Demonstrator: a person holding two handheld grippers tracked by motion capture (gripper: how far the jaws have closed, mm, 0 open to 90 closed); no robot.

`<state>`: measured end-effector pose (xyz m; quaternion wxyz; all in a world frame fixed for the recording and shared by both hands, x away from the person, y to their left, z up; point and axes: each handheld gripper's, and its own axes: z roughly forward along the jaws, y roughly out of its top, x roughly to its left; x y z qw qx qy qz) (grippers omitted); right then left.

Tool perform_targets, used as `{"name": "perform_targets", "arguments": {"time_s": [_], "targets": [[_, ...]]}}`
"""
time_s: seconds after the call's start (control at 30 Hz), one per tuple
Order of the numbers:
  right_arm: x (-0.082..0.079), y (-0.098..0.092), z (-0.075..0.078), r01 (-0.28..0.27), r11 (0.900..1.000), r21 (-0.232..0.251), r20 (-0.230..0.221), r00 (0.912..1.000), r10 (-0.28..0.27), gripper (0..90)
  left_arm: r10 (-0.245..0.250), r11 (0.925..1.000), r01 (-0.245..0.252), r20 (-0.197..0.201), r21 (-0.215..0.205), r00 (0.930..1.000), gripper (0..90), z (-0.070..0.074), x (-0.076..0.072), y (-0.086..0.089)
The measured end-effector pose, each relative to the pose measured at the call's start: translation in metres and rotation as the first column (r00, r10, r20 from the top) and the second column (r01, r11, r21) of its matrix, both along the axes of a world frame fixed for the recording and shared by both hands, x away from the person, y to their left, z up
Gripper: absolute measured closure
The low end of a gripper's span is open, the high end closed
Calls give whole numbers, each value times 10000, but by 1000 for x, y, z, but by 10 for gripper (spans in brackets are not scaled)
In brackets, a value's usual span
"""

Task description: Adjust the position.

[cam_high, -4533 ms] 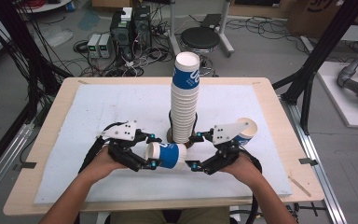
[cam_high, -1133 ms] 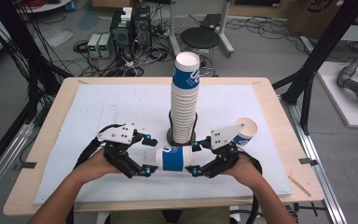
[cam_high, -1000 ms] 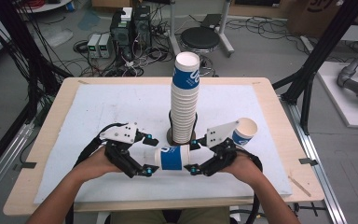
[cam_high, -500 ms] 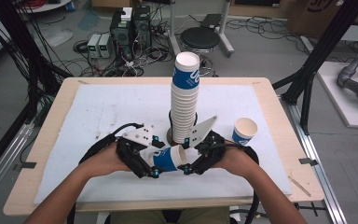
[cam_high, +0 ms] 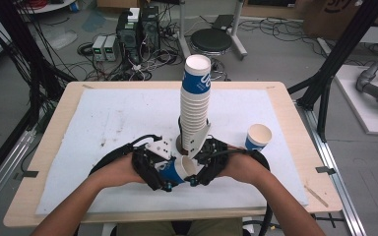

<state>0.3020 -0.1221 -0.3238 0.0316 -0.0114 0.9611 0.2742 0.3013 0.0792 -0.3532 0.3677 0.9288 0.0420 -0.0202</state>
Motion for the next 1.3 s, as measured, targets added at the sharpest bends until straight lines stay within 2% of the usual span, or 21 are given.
{"name": "perform_targets", "arguments": {"time_s": [0.1, 0.23, 0.33, 0.8, 0.87, 0.9, 0.93, 1.0, 1.1, 1.2, 1.3], "targets": [[-1, 2, 1, -49, 9999, -97, 45, 10000, 49, 323, -48, 9998, 49, -17, 210, 10000, 236, -2, 1, -2], [-2, 3, 0, 40, 9997, -252, -146, 9999, -44, 323, -122, 9995, 122, 8, 307, 9999, 273, -4, 2, -4], [-1, 4, -1, -8, 9994, -335, -67, 10000, 6, 323, -99, 9996, 102, -98, 282, 9999, 291, -6, 1, -7], [-1, 6, -5, 42, 9974, -714, -388, 9992, -70, 319, -176, 9990, 194, -441, 407, 9989, 316, -14, 2, -12], [-1, 6, -5, 42, 9970, -768, -369, 9993, -70, 317, -164, 9993, 178, -421, 332, 9990, 316, -14, 3, -12], [-1, 6, -5, 47, 9971, -764, -373, 9993, -76, 309, -300, 9986, 311, -258, 426, 9992, 315, -14, 4, -11], [0, 6, -6, -11, 9978, -663, -315, 9995, -10, 298, -149, 9997, 157, -376, 195, 9992, 313, -14, 3, -10], [0, 4, -5, 203, 9985, -506, -393, 9990, -223, 270, -88, 10000, 90, -358, 33, 9993, 303, -14, 4, -8], [2, 0, -3, 329, 9994, 113, -208, 9993, -327, 222, -5, 9993, -11, -443, -361, 9990, 300, -15, 5, -4], [3, -8, 1, 603, 9958, 685, -241, 9980, -588, 212, 141, 9947, -189, -473, -1014, 9988, 300, -16, 6, 4], [4, -17, 6, 904, 9846, 1494, -283, 9958, -871, 210, 348, 9881, -414, -467, -1483, 9983, 297, -18, 7, 10]]}}
